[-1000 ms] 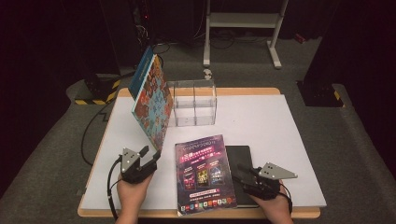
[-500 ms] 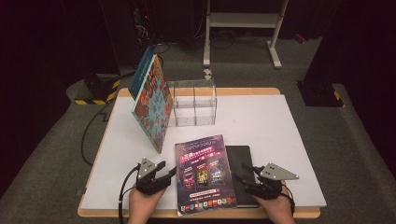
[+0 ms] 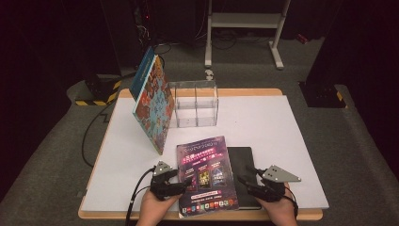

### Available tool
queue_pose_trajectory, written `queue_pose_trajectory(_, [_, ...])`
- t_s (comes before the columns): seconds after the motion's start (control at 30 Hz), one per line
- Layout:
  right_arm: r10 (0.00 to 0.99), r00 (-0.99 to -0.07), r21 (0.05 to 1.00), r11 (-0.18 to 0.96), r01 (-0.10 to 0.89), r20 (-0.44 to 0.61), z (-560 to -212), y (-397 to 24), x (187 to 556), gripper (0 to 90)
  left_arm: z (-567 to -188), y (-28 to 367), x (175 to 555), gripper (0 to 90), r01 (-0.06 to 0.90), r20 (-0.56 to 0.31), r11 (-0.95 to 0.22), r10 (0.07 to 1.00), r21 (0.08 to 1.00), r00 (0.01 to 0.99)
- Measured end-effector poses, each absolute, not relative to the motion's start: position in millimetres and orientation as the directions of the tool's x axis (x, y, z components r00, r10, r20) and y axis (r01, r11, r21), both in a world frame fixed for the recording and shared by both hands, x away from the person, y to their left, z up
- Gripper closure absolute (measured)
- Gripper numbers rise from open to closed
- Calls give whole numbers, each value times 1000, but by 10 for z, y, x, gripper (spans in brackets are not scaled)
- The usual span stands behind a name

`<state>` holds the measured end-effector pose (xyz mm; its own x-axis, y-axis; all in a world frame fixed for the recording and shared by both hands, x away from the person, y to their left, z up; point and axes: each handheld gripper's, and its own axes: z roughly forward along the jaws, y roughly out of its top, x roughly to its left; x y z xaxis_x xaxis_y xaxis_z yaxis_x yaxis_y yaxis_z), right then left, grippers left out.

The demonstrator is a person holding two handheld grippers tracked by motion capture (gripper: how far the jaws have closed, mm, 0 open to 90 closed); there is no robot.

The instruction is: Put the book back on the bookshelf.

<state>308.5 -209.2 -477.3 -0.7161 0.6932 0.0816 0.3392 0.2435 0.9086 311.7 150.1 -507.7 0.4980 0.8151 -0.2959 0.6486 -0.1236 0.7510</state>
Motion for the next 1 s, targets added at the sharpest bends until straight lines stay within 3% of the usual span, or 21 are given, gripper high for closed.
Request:
queue_pose_trajectory(0.13, [694,-715,909,241,341,84,-4769,-2097,3084,479,-5078,1498,3125,335,653,-307,-101,822,751,480])
queue_pose_trajectory(0.37, [705,-704,907,240,346,82,-4767,-2111,3092,475,-5068,1384,3185,328,659,-334,-109,794,744,508])
queue_pose_trajectory(0.7, [777,-622,896,202,395,99,-4781,-2224,3171,400,-5030,1162,3251,340,646,-399,-83,725,759,561])
queue_pose_trajectory(1.0, [822,-559,869,195,455,108,-4796,-2242,3214,320,-4851,968,3221,373,553,-353,-110,665,826,659])
